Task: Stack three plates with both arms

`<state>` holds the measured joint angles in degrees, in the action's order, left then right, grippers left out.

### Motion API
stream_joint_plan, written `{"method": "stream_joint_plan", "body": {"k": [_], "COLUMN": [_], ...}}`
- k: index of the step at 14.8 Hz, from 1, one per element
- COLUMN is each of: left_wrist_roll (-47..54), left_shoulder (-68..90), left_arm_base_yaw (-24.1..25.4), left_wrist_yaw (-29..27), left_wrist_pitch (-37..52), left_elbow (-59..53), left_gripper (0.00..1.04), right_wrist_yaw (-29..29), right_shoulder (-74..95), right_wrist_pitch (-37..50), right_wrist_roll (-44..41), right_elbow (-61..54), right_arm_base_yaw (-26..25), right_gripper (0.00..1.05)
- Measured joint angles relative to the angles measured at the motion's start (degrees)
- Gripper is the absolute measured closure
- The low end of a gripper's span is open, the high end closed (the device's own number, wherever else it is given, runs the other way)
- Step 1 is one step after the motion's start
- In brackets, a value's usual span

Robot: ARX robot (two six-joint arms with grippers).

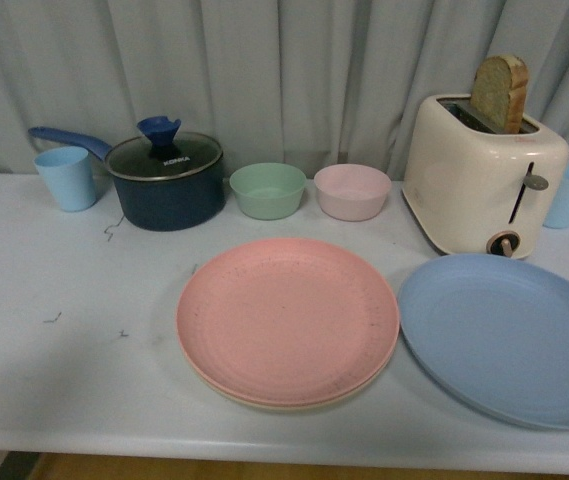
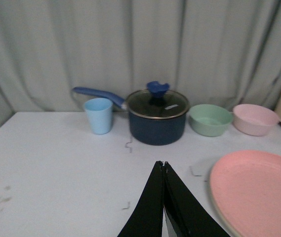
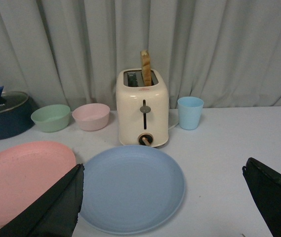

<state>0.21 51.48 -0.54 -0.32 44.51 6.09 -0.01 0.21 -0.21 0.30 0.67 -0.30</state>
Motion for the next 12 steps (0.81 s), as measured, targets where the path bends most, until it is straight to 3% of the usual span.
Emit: {"method": "stream_joint_plan", "body": {"k": [4, 12], "left_wrist_roll": [-0.1, -0.1], "left_shoulder": [-6.5, -23.4], "left_arm_base_yaw": [0.5, 0.5], "left_wrist_yaw": [0.3, 0.3], "left_wrist_pitch": [-1.4, -16.9], "left_elbow": [-4.4, -5.4], "left_gripper": [1.03, 1.03], "right_wrist_yaw": [0.0, 0.0], "right_shoulder": [0.0, 0.0], "right_wrist_pitch": [0.0, 0.0], "right_wrist_roll": [0.0, 0.0], "right_elbow": [0.0, 0.0], "right_arm_base_yaw": [0.0, 0.0], "right_gripper": [0.06, 0.06]}}
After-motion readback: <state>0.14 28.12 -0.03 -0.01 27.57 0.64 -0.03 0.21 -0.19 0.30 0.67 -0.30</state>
